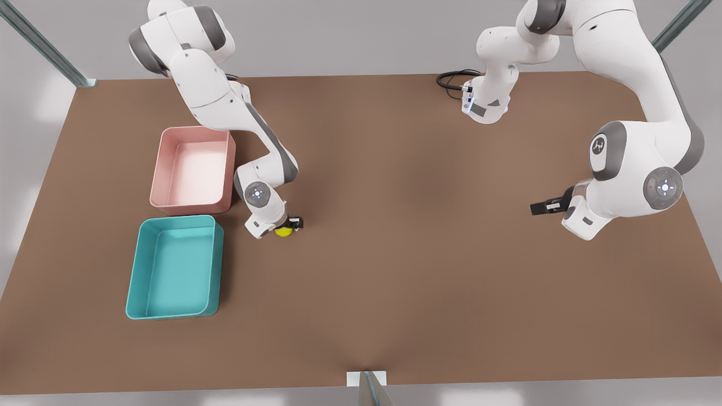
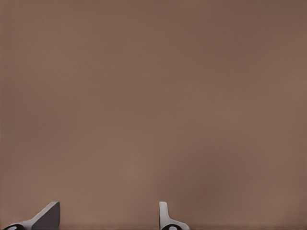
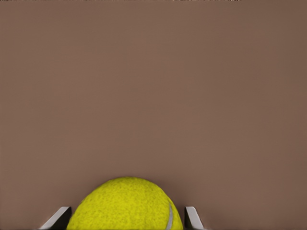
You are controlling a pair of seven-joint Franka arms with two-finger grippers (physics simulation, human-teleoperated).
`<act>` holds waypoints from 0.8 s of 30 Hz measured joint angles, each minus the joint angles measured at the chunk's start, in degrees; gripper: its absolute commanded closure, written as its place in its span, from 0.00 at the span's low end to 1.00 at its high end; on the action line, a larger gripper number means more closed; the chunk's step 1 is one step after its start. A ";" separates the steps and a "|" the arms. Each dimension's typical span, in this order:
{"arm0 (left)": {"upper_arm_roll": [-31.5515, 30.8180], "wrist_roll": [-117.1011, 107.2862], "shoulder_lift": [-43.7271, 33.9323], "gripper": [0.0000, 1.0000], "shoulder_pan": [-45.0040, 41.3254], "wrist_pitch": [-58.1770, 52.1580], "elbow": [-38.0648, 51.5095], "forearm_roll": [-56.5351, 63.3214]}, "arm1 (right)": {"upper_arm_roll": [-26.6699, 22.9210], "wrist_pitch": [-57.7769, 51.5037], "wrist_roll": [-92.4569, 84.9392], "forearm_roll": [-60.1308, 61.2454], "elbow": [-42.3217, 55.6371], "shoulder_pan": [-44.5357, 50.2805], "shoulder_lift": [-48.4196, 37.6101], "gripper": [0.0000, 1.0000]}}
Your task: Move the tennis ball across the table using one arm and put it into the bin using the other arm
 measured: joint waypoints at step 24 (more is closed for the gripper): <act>-0.06 -1.01 0.00 0.00 -0.07 -1.06 0.08 -0.04 | -3.35 -14.38 -18.51 -0.22 13.35 -27.42 -4.32 0.00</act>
